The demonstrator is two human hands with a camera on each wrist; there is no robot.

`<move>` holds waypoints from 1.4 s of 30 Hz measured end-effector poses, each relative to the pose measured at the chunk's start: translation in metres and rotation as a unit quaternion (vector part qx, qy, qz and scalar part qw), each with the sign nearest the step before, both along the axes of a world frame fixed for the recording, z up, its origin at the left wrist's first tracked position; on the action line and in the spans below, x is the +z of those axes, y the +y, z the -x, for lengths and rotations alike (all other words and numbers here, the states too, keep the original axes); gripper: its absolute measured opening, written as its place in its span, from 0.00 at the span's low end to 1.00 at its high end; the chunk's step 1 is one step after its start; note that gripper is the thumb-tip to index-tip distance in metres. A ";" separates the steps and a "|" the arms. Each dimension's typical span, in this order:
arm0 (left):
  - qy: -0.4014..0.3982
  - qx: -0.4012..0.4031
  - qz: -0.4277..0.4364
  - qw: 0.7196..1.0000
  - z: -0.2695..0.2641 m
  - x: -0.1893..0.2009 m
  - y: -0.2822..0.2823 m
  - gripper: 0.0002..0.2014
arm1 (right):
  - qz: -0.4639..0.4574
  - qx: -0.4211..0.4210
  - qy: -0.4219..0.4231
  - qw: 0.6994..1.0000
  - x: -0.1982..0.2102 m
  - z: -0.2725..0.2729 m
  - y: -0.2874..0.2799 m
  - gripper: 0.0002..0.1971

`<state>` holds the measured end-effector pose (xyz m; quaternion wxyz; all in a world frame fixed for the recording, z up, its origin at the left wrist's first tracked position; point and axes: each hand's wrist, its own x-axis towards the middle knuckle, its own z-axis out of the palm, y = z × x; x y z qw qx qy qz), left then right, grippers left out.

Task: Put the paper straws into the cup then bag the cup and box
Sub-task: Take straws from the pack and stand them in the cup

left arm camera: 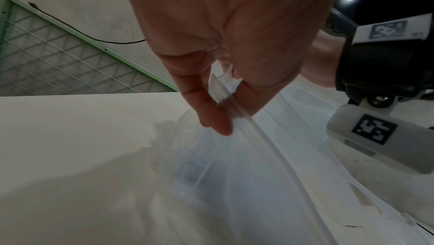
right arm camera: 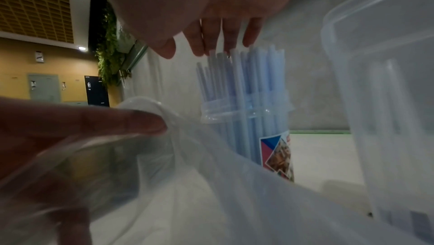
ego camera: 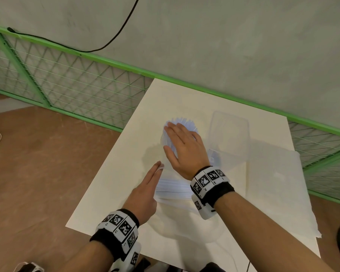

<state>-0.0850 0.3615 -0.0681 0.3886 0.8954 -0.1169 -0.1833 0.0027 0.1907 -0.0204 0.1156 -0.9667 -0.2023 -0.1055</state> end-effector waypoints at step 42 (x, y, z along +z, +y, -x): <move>-0.004 0.001 0.023 1.000 0.000 0.005 0.003 0.51 | 0.101 -0.044 0.267 0.957 -0.115 0.075 0.011 0.18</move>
